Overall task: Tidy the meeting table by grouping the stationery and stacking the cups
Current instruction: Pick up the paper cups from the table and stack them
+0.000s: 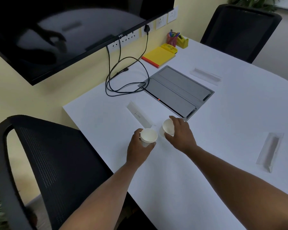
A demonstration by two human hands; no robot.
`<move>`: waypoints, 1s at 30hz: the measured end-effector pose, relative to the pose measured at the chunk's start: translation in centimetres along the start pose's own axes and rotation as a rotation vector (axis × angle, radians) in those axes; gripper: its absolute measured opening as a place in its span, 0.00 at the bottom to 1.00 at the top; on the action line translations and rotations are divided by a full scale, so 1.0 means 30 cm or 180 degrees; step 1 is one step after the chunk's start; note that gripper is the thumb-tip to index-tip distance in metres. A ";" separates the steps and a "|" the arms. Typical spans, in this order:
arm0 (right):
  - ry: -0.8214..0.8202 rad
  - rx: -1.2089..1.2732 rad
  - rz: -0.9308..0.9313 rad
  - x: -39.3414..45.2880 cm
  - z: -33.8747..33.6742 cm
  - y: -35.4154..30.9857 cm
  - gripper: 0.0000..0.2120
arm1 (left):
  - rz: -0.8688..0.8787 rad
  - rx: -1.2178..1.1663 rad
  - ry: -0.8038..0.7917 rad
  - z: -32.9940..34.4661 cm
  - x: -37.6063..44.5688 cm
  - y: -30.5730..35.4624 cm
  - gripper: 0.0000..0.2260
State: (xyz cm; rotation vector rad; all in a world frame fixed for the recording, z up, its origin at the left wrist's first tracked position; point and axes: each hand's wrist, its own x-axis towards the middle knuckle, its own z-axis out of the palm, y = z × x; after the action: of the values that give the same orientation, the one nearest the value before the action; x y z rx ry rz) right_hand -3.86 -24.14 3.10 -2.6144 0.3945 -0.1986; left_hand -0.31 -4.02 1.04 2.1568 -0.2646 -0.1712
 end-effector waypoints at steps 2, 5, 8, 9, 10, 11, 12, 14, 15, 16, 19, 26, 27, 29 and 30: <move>-0.0110 -0.0168 0.0070 0.012 0.040 -0.001 0.38 | 0.0082 0.0012 -0.0042 -0.005 0.014 -0.009 0.34; -0.0210 -0.0349 0.0136 0.040 0.093 -0.006 0.39 | 0.0131 0.0073 -0.0122 -0.016 0.037 -0.029 0.34; -0.0278 -0.0364 0.0243 0.077 0.132 -0.017 0.40 | 0.0112 0.0109 -0.0187 -0.034 0.064 -0.057 0.34; -0.0293 -0.0365 0.0269 0.087 0.143 -0.020 0.40 | 0.0112 0.0127 -0.0218 -0.039 0.072 -0.065 0.34; -0.0307 -0.0381 0.0288 0.095 0.153 -0.021 0.40 | 0.0118 0.0152 -0.0255 -0.043 0.080 -0.072 0.34; -0.0324 -0.0410 0.0300 0.098 0.161 -0.020 0.39 | 0.0130 0.0177 -0.0289 -0.046 0.087 -0.079 0.34; -0.0345 -0.0442 0.0310 0.101 0.169 -0.019 0.39 | 0.0139 0.0198 -0.0319 -0.047 0.094 -0.084 0.34; -0.0389 -0.0437 0.0351 0.099 0.181 -0.011 0.38 | 0.0141 0.0206 -0.0361 -0.045 0.106 -0.088 0.34; -0.0409 -0.0386 0.0374 0.096 0.185 -0.007 0.39 | 0.0147 0.0206 -0.0383 -0.042 0.109 -0.089 0.34; -0.0432 -0.0326 0.0394 0.093 0.186 -0.003 0.41 | 0.0162 0.0210 -0.0413 -0.037 0.112 -0.089 0.34; -0.0403 -0.0201 0.0414 0.070 0.178 0.010 0.46 | 0.0186 0.0202 -0.0470 -0.021 0.104 -0.083 0.34; -0.0121 0.0058 0.0737 -0.022 0.098 0.069 0.37 | 0.0430 0.0183 -0.0660 0.026 0.039 -0.035 0.35; -0.0078 0.0085 0.0730 -0.038 0.081 0.075 0.35 | 0.0490 0.0181 -0.0695 0.035 0.034 -0.023 0.35; 0.0032 0.0153 0.0683 -0.071 0.041 0.089 0.30 | 0.0587 0.0181 -0.0771 0.058 0.028 0.002 0.36; 0.0079 0.0189 0.0674 -0.089 0.020 0.096 0.28 | 0.0634 0.0167 -0.0814 0.071 0.024 0.015 0.37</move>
State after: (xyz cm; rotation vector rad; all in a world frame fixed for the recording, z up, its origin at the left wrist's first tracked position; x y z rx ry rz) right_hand -6.95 -25.47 0.99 -2.4923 0.6593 -0.1688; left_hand -0.13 -6.16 0.21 2.1440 -0.6342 -0.3291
